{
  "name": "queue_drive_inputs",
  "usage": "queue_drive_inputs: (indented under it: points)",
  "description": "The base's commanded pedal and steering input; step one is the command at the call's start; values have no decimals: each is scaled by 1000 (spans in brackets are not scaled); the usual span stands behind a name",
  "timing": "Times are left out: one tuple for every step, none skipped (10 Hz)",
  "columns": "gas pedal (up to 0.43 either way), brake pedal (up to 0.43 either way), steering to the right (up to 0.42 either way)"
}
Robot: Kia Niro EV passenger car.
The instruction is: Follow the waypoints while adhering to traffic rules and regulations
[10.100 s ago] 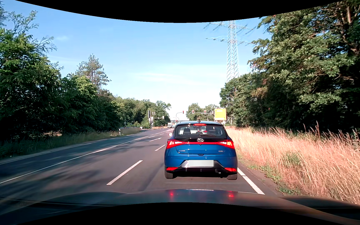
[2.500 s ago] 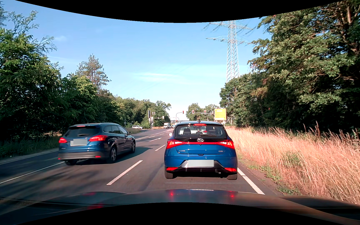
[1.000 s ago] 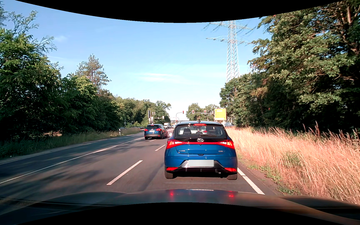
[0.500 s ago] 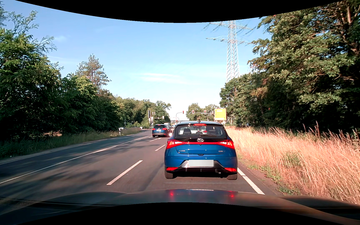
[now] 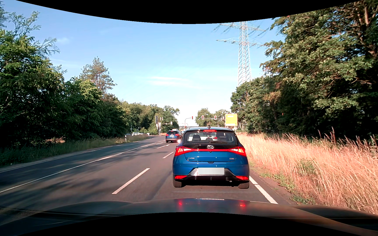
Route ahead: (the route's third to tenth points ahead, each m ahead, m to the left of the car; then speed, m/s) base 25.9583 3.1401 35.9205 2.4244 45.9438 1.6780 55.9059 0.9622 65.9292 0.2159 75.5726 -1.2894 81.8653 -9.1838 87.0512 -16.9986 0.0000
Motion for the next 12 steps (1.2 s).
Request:
queue_drive_inputs:
  points:
    - [0,238,-2]
    - [0,244,-2]
    - [0,244,-2]
    - [0,238,-2]
    - [0,244,-2]
    - [0,244,-2]
    - [0,244,-2]
    - [0,244,-2]
    - [0,244,-2]
    - [0,244,-2]
    - [0,244,-2]
    - [0,238,-2]
